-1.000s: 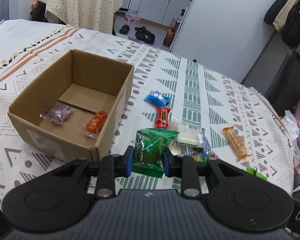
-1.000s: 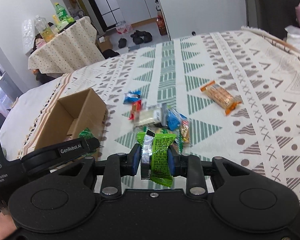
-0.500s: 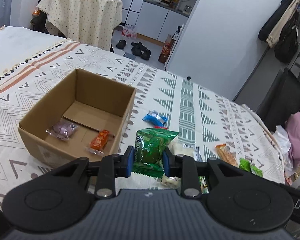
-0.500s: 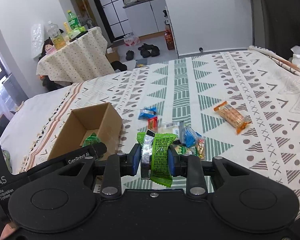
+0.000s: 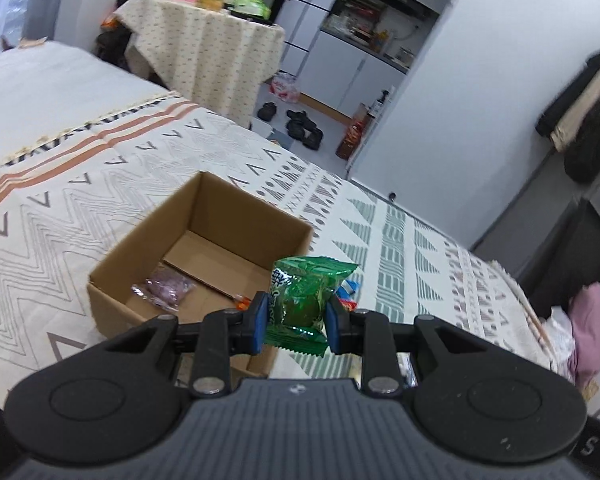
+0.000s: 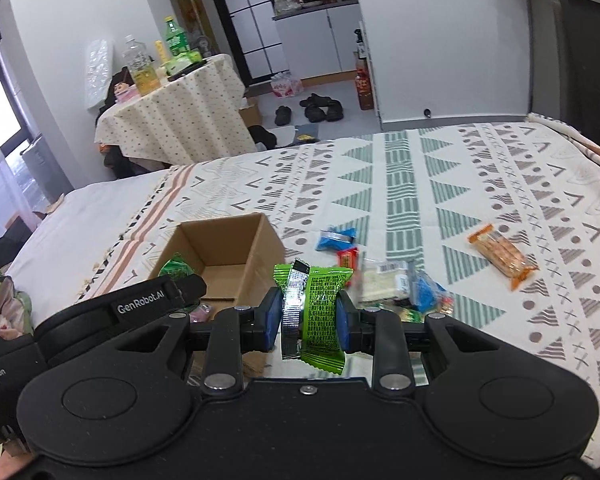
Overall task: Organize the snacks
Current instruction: 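Carry both green packets over the cardboard box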
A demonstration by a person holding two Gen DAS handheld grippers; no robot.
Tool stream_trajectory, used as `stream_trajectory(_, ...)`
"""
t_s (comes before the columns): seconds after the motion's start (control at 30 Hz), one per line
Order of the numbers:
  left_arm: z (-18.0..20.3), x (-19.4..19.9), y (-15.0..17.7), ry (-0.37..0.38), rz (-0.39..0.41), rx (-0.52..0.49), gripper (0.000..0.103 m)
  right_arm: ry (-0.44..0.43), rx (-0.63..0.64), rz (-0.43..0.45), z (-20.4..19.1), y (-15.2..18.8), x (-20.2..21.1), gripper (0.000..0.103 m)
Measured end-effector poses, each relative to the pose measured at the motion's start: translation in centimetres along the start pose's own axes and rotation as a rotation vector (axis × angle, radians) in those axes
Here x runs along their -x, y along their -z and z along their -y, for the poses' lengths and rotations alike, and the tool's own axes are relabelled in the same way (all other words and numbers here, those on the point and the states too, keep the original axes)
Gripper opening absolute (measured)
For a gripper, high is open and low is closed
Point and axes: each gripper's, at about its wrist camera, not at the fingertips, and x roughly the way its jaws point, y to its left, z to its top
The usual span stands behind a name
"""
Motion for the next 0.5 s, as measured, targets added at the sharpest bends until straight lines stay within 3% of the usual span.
stream_trajectory(0.5, -5.4, -1.6, -2.5, -0.065, 0.013, 0.152, 0.028, -0.086, 0.017, -0.028, -3.5, -1.2, -5.6, 0.028)
